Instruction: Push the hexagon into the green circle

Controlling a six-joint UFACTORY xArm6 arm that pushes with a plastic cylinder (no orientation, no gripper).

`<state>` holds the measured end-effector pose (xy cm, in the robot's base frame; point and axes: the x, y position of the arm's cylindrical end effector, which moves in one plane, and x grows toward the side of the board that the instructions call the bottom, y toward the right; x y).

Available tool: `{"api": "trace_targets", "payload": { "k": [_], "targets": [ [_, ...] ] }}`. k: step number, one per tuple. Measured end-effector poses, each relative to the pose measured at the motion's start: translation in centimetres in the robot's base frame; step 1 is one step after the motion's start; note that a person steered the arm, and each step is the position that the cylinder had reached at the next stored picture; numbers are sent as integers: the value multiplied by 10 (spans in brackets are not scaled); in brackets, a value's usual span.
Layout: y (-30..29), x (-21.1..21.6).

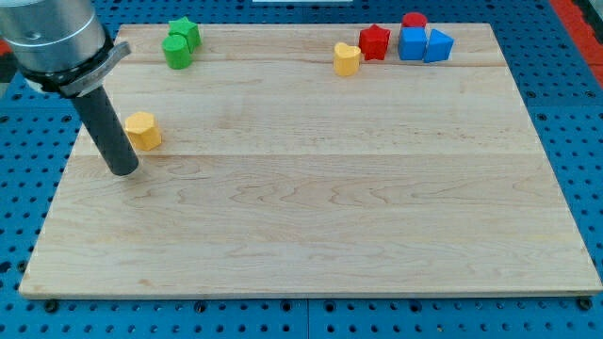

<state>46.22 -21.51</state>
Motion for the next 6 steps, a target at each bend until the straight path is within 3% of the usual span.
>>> {"api": "trace_targets", "payload": {
  "k": [2,3,4,6],
  "targets": [
    [10,-71],
    [55,-116],
    [68,-143],
    [110,-237]
  ]
}}
